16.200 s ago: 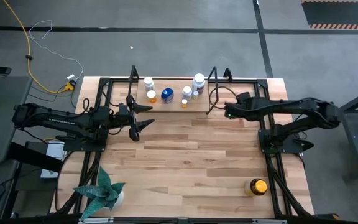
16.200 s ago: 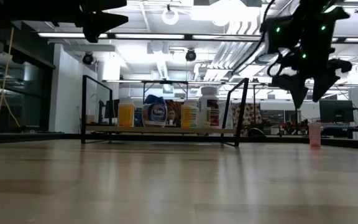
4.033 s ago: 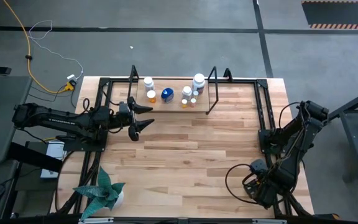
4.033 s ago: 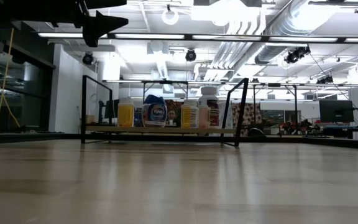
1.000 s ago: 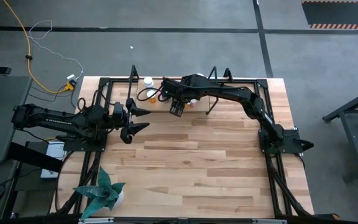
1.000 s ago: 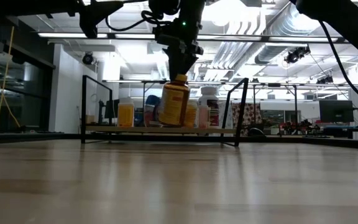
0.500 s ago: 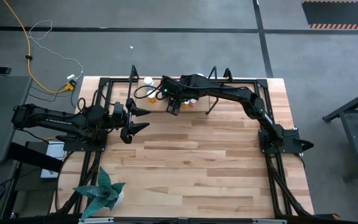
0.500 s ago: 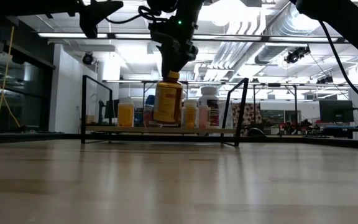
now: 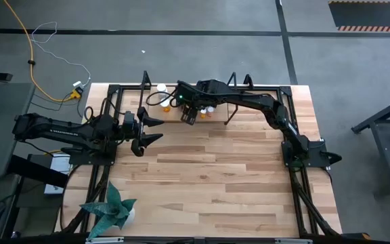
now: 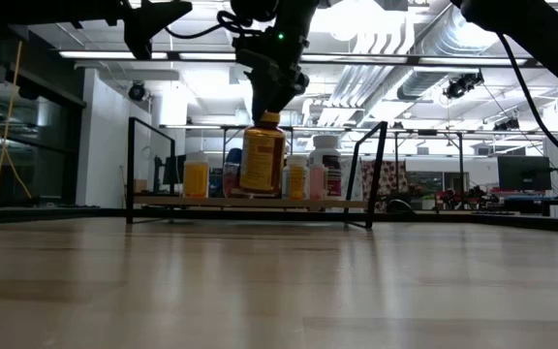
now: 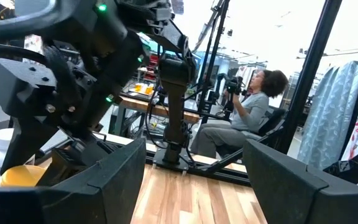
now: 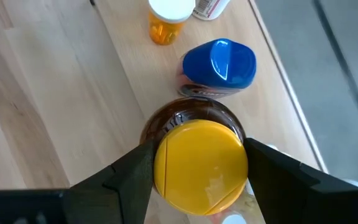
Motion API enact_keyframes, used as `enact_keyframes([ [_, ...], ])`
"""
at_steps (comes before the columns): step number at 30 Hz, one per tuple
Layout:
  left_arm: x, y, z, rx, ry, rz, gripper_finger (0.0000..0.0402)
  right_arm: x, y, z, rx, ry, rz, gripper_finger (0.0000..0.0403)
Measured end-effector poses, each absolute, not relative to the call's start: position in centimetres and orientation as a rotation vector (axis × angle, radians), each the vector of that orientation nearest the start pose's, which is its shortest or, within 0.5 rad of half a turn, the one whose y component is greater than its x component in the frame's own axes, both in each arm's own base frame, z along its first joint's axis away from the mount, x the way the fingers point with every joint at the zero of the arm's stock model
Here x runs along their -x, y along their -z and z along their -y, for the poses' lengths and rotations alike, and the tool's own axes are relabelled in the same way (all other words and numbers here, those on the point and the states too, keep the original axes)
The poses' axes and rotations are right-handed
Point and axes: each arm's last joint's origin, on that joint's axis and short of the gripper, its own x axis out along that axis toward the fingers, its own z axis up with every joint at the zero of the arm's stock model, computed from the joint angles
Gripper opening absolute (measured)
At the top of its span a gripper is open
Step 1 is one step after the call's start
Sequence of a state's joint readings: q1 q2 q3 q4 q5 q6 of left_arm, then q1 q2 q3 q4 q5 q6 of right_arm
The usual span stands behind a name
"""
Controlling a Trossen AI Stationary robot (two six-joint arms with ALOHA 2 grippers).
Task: Pick and place medicine bottles onto shelf by color
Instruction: Put the large yellow pill bottle on the shelf
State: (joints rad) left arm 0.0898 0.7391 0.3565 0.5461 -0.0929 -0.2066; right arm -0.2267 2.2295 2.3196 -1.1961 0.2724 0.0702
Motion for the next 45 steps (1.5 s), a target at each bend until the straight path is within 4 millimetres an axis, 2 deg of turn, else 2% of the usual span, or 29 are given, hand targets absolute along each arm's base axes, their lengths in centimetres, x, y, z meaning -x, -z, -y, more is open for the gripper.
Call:
enact_keyframes([
  [5,-16.9,-26.1,-1.8,0.206,-0.165,0.182,0.0259,-44.8,-30.8,12.0,-0.116,0.452,-1.094,0.0225],
  [14,-16.9,-26.1,-1.8,0.206,-0.165,0.182,0.0259,-44.5,-30.8,13.1,-0.14,0.472,-1.092,0.0225],
  [31,-16.9,-26.1,-1.8,0.206,-0.165,0.182,0.0259,-44.5,-30.8,13.1,-0.14,0.474,-1.088,0.0226],
  [45,-16.9,-26.1,-1.8,0.206,-0.165,0.182,0.0259,-44.5,-30.9,13.3,-0.111,0.482,-1.087,0.0266],
])
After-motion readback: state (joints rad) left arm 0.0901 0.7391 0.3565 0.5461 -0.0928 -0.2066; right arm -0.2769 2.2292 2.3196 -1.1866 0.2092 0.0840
